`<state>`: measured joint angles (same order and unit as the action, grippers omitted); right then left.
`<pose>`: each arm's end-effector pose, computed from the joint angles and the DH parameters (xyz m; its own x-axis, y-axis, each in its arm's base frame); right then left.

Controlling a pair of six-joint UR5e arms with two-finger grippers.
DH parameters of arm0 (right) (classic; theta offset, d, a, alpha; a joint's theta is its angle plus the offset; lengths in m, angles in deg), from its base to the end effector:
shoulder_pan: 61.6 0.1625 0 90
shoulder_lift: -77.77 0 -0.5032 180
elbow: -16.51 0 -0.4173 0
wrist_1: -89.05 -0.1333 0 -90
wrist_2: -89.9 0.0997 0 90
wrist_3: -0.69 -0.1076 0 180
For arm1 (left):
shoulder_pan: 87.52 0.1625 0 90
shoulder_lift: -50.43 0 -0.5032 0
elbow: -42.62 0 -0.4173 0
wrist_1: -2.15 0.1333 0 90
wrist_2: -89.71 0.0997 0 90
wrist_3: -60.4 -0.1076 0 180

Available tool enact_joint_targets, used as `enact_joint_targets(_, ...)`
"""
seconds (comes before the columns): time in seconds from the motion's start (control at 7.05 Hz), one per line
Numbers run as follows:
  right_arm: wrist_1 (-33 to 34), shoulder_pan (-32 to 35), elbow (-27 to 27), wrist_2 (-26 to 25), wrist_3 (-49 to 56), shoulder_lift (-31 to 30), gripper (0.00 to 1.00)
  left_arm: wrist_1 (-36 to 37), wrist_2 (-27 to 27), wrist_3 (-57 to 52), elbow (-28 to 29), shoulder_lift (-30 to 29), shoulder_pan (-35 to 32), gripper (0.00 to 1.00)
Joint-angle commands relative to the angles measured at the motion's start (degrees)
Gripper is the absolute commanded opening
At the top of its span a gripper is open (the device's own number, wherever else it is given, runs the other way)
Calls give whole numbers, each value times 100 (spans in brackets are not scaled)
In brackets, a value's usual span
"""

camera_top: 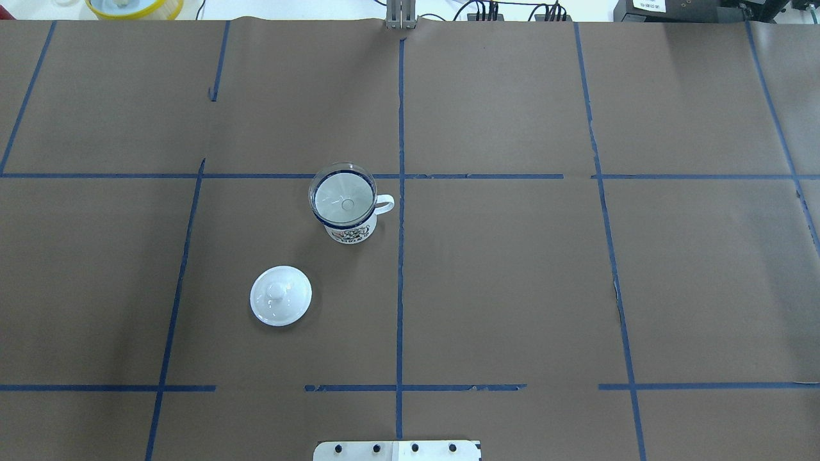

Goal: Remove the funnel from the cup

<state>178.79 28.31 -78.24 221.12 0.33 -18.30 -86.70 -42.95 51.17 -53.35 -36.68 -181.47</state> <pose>0.0617 -0.4623 0.7553 0.7522 0.0173 0.6587 -0.0032 0.9997 -0.0226 -0.0942 -0.4883 0.7184 0.7367 0.1324 -0.6631 -0.0500 0.9886 0.1419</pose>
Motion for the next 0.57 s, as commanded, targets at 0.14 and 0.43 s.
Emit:
enact_joint_targets(0.14,0,0,0,0,0,0,100,-9,-41,-9,-18,27,0,100)
enact_joint_targets(0.43,0,0,0,0,0,0,100,-244,-33,35,-220,1,9,100)
